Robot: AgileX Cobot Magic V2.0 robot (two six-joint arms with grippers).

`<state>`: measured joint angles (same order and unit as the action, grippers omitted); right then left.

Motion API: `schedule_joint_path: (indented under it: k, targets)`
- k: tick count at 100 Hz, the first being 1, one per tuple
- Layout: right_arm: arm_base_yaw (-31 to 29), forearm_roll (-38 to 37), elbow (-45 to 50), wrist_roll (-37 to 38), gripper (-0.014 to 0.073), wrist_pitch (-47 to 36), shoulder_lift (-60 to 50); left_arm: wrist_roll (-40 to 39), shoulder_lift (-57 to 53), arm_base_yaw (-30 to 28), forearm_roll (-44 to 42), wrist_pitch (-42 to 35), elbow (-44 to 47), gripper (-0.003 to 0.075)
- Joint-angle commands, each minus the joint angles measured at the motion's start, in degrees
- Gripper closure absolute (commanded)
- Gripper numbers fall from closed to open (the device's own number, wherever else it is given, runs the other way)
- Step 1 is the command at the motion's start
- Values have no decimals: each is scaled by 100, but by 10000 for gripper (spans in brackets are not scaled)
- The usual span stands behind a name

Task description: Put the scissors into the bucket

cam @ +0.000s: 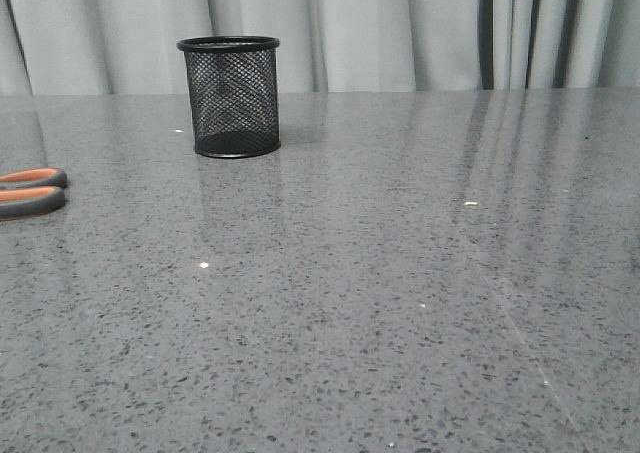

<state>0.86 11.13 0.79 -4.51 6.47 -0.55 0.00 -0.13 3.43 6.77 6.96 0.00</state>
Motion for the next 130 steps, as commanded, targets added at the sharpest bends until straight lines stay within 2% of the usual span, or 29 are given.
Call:
schedule_joint_path:
  k: [1, 13, 23, 39, 59, 87, 99, 109, 130]
  targets:
    - [-35, 482, 34, -26, 649, -572, -139, -49, -150, -6, 699, -487, 228, 740]
    - [-35, 1128, 34, -26, 649, -598, -139, -49, -150, -6, 1940, -585, 228, 740]
    - [-35, 2158, 13, -26, 649, -647, -139, -49, -150, -6, 2484, -611, 215, 740]
    - [-35, 2139, -388, -26, 648, -313, -128, -49, -150, -6, 2668, -349, -281, 740]
    - [-35, 1476, -1484, -26, 647, 491, 393, -49, 465, -6, 1851, 628, -1722, 740]
    - [-35, 703, -3752, -26, 647, 2119, 2766, 184, 2920, -6, 107, 3046, -4524, 740]
    - [-25, 450, -4748, -36, 648, 3016, 3881, 821, 3819, -6, 18, 3964, -5470, 740]
    - [-25, 333, -5432, -166, 649, 3570, 4606, 922, 4399, -6, 18, 4501, -6038, 740]
    - [52, 482, -6060, -571, 644, 3950, 5491, 1019, 5287, -6, 51, 5391, -6602, 738]
